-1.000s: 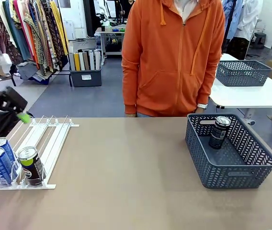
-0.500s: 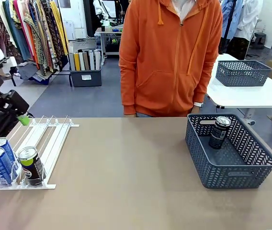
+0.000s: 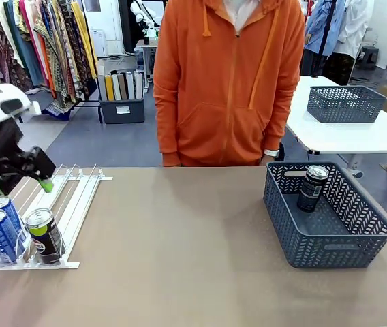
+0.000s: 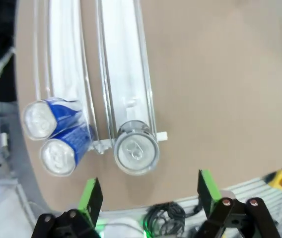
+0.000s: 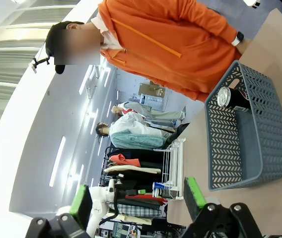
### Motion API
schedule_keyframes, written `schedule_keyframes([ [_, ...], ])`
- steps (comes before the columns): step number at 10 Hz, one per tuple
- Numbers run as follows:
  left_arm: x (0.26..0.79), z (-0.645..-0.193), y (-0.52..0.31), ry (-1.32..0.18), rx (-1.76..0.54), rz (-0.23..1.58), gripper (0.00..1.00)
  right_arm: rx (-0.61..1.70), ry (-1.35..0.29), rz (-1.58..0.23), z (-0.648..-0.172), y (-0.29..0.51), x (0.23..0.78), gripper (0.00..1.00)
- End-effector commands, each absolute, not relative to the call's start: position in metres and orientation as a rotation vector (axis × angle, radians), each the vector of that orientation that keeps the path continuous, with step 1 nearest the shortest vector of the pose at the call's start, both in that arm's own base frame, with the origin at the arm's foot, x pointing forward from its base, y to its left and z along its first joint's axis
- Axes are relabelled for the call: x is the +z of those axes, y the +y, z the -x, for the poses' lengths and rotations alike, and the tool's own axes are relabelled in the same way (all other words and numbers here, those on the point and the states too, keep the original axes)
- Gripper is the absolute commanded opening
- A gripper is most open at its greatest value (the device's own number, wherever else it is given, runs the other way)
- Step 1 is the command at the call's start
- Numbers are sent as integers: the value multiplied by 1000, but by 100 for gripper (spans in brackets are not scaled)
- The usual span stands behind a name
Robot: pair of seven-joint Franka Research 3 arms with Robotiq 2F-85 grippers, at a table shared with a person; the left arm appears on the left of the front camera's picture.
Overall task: Retrieve and store the cans from the dispenser.
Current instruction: Pick up the last remaining can from one row of the Automatic Can Dispenser and place it in the middle of the table.
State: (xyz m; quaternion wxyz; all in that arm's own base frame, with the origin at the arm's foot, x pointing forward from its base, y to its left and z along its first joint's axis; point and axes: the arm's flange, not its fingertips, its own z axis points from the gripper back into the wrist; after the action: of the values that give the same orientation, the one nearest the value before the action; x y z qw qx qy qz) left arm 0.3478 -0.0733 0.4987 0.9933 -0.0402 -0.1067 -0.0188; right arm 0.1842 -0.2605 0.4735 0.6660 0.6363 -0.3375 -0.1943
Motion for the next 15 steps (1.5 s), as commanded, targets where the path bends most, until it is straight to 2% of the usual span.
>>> schedule_keyframes([
  [1,469,-366,-79,-188,43,35,100,-433,-782,-1448,-187,-261,478,100],
  [4,428,-376,-70,-175,123,-26,100,-433,-782,-1448,-187,-261,478,100],
  [7,403,-378,-71,-100,86,20,100,-433,-782,-1448,-187,-261,478,100],
  [13,396,-380,-74,-43,67,30,100,-433,-782,-1448,-187,-261,478,100],
  [14,395,-380,-75,-32,63,28,86,-433,-782,-1448,-187,-261,478,100],
  [15,395,-380,-76,-25,53,23,28,-433,-782,-1448,-187,-261,478,100],
])
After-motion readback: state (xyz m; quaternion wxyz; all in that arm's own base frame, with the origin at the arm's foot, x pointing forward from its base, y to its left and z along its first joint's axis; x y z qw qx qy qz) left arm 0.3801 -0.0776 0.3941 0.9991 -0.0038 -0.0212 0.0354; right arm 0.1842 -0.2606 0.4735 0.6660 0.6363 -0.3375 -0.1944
